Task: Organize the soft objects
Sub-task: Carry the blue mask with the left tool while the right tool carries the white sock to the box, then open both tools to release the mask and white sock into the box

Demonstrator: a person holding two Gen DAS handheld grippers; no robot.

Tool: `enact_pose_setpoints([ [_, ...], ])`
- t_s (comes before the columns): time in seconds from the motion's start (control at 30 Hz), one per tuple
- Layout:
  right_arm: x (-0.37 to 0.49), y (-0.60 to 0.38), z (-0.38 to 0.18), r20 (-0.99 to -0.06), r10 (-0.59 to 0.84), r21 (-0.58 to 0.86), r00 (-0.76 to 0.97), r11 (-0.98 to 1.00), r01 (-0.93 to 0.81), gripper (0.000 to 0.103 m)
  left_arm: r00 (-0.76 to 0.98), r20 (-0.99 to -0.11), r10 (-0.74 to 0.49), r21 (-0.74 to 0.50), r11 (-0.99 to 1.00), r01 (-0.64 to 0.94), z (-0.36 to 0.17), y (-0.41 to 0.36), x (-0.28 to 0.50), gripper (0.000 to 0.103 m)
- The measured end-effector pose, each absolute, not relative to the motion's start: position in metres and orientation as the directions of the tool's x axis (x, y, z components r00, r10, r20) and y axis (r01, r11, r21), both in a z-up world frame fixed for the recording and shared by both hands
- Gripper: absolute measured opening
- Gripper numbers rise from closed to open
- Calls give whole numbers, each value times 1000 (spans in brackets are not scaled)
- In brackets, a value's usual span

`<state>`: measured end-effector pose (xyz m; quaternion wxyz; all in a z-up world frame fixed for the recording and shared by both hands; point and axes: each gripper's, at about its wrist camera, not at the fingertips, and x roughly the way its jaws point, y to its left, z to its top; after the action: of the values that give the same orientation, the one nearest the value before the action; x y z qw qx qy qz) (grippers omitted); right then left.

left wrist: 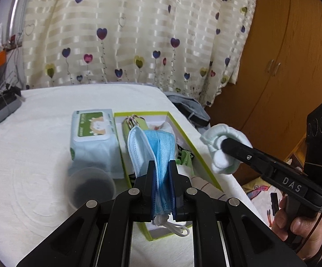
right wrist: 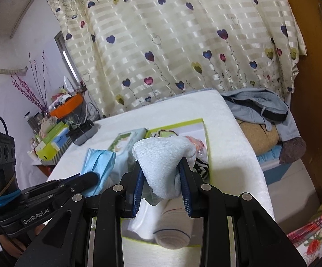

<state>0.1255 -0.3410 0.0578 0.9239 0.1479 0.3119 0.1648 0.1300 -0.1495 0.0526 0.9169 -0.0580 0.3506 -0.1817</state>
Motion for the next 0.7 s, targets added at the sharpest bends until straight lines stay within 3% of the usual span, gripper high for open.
enact_pose_setpoints([
  [0.4, 158, -342, 14, -643, 383, 337, 663, 919, -204, 31, 610, -713, -346, -240, 938, 251, 14, -175, 170, 10],
  [0.7, 183, -335, 0, -678, 382, 313, 628, 923, -224, 31, 592, -739, -322, -238, 946, 218, 0, -182, 192, 10],
])
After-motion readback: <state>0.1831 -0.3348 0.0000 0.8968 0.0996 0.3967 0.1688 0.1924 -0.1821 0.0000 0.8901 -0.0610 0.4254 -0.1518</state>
